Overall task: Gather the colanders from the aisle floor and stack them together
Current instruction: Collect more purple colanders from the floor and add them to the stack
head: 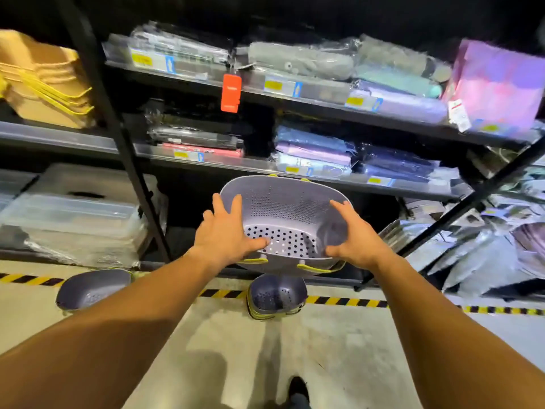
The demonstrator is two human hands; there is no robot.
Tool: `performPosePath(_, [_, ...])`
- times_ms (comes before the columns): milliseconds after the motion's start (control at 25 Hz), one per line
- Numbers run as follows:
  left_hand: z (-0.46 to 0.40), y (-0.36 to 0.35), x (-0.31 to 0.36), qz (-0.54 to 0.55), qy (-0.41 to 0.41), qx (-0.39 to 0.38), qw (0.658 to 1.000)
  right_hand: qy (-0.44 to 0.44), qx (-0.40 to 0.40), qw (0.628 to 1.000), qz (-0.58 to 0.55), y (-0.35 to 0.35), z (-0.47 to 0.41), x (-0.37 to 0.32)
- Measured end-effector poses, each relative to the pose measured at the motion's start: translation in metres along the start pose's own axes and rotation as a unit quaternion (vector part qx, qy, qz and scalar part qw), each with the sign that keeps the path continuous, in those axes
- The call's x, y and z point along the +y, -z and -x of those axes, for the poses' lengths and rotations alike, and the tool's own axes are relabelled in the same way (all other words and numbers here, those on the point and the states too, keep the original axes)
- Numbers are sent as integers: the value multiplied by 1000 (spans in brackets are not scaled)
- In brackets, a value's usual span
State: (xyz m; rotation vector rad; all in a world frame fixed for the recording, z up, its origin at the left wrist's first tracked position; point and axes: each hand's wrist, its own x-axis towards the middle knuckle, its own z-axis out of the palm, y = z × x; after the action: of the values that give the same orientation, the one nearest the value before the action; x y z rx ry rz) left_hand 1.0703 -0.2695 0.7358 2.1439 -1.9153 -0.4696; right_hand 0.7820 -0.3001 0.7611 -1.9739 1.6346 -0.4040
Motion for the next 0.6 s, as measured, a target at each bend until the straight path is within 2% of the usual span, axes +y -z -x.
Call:
performPosePath(200, [-17, -113, 78, 19, 89, -34, 995, 9, -70, 997, 9, 5, -40, 128])
performPosePath(320, [-32, -176, 102, 28, 127, -41, 991, 8, -127, 991, 29, -8, -76, 195])
performPosePath(480, [-79, -278, 89, 22, 151, -59, 987, 24, -168, 985, 18, -66, -138, 279])
performPosePath(600, [-117, -374, 63, 21, 165, -62, 984, 25, -182, 983, 3, -142, -179, 349])
